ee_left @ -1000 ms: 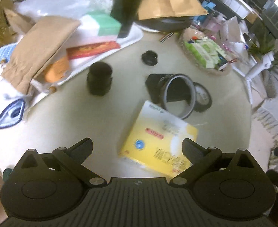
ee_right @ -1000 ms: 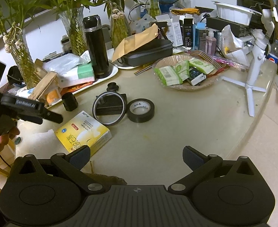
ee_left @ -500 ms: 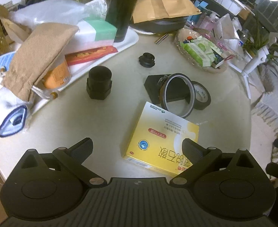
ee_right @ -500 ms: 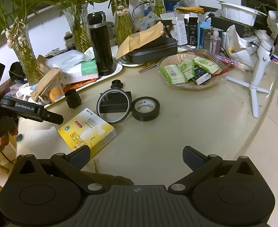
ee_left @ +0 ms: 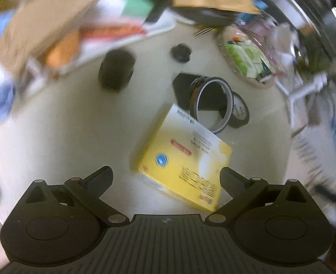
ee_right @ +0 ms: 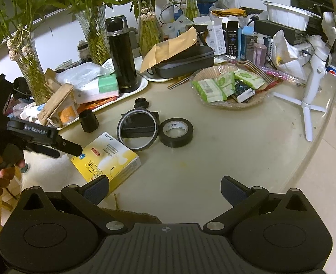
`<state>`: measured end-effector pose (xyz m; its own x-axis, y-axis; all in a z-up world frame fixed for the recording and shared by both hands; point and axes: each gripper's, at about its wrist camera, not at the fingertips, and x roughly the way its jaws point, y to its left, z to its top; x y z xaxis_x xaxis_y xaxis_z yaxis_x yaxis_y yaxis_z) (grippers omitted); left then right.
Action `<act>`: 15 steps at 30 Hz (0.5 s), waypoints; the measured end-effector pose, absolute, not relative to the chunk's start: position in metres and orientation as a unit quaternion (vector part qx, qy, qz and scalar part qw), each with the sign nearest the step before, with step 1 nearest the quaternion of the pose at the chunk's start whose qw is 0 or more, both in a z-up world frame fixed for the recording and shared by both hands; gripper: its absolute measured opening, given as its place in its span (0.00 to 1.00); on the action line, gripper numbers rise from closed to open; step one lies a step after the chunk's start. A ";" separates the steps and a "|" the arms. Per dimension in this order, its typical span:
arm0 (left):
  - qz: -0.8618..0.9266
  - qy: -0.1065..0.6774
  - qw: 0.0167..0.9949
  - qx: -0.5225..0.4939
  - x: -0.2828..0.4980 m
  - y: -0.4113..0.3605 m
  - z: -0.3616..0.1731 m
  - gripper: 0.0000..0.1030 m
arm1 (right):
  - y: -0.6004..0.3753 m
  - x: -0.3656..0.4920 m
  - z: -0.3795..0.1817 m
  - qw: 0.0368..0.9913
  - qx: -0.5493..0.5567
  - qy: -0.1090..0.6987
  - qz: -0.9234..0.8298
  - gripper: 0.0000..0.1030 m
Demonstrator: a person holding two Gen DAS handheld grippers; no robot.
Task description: Organize rigid objects
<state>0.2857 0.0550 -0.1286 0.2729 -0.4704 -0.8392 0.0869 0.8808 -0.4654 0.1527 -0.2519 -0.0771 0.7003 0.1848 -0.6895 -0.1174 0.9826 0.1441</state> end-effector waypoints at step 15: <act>-0.163 0.588 0.714 -0.342 0.286 0.038 -0.163 0.56 | -0.258 0.151 -0.075 0.922 0.057 0.375 0.079 1.00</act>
